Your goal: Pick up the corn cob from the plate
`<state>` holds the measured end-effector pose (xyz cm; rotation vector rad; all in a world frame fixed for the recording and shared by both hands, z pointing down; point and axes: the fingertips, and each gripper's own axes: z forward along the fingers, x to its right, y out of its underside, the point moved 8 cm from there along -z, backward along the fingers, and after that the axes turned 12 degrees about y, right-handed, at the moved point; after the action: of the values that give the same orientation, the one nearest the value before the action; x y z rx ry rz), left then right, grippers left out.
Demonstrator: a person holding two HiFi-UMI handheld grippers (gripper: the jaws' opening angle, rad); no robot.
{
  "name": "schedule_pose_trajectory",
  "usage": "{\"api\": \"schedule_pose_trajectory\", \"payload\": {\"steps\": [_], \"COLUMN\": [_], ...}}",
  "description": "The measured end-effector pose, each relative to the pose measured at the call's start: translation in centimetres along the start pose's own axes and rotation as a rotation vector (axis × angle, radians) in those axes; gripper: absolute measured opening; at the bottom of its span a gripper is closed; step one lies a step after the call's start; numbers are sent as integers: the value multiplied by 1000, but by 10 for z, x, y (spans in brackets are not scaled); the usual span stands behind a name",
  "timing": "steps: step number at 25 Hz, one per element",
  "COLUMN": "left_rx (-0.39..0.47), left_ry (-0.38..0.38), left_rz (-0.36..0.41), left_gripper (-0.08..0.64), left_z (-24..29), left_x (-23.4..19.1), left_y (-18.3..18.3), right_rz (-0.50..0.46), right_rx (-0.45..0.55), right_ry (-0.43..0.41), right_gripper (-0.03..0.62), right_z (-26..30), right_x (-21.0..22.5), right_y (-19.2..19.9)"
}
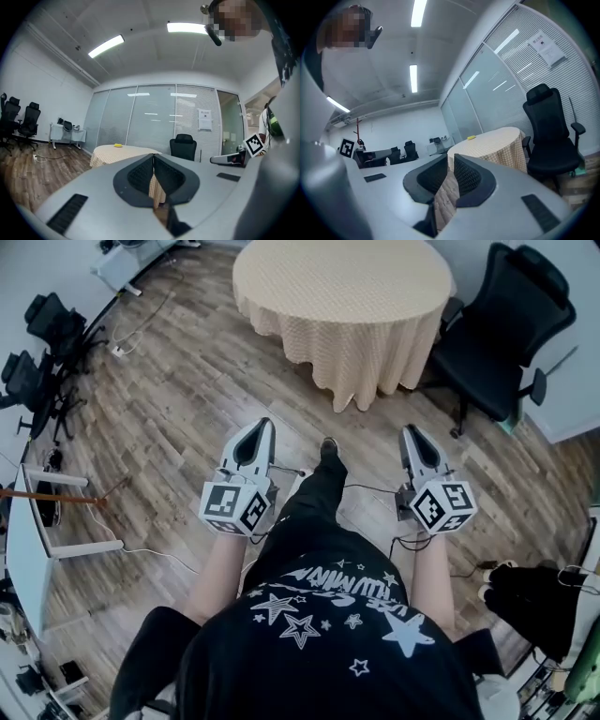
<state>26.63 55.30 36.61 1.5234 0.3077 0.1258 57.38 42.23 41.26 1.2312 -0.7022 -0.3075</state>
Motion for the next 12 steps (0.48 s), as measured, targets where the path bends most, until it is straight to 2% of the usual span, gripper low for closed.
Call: {"api": "schedule_pose_trajectory", "payload": {"steps": [5,12], "left_rx": [13,36], "left_ry": [69,17], "left_rz": [21,-11], "left_gripper": [9,9], "left_z": [54,122], "left_x": [-26,-122], "left_y": [9,13], "right_rz": [1,-69], "right_rx": [8,-22], "right_ry": [47,25], "right_gripper": [55,55], "right_z": [43,169], "right_x": [26,40], "right_y": [-13,-49]}}
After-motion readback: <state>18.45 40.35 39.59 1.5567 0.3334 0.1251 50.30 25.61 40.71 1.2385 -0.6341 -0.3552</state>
